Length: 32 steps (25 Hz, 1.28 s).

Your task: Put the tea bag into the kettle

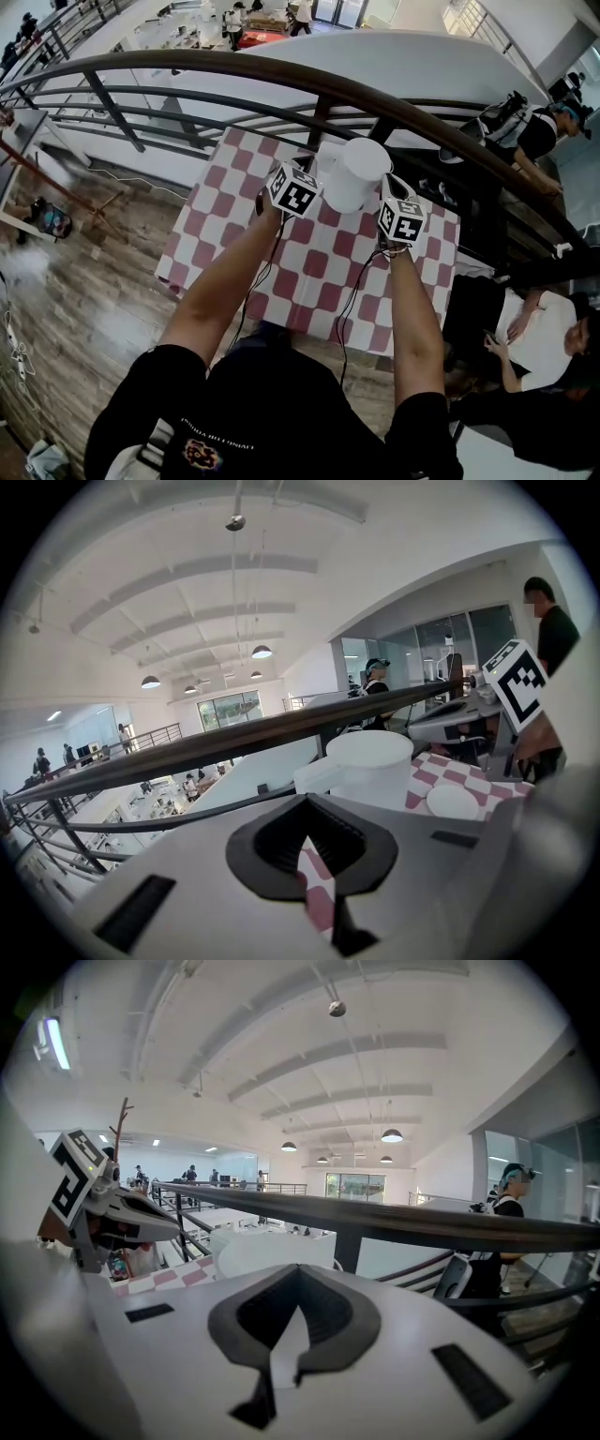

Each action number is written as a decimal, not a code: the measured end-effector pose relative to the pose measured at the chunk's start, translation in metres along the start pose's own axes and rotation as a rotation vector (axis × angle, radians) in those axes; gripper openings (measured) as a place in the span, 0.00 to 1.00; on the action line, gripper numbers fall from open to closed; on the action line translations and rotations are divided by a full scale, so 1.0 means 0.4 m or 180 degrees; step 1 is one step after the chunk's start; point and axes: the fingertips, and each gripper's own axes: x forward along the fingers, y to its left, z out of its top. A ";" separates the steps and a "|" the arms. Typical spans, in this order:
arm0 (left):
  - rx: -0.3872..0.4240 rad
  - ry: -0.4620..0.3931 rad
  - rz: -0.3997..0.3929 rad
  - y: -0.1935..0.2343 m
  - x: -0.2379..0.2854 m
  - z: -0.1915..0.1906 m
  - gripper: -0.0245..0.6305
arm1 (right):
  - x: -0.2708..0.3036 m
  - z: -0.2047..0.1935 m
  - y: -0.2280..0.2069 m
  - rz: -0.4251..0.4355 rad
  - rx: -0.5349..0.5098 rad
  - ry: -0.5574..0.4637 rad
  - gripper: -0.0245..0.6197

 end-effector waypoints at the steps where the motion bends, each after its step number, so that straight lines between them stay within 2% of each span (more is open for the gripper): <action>1: 0.0006 -0.0017 0.0001 -0.001 -0.006 0.001 0.04 | -0.008 0.000 0.002 0.0010 -0.0012 -0.0021 0.06; 15: 0.0124 -0.0435 0.0084 -0.045 -0.192 0.032 0.04 | -0.230 0.031 0.084 0.0139 -0.0091 -0.0514 0.06; 21: 0.0122 -0.0731 0.0112 -0.099 -0.350 0.057 0.04 | -0.404 0.086 0.166 0.0261 -0.0094 -0.0812 0.06; 28: 0.0040 -0.0981 -0.0054 -0.199 -0.551 0.073 0.04 | -0.633 0.164 0.269 0.0428 -0.0049 -0.1068 0.06; 32: 0.0133 -0.1107 -0.0064 -0.240 -0.660 0.087 0.04 | -0.748 0.186 0.330 0.0536 -0.0032 -0.1152 0.06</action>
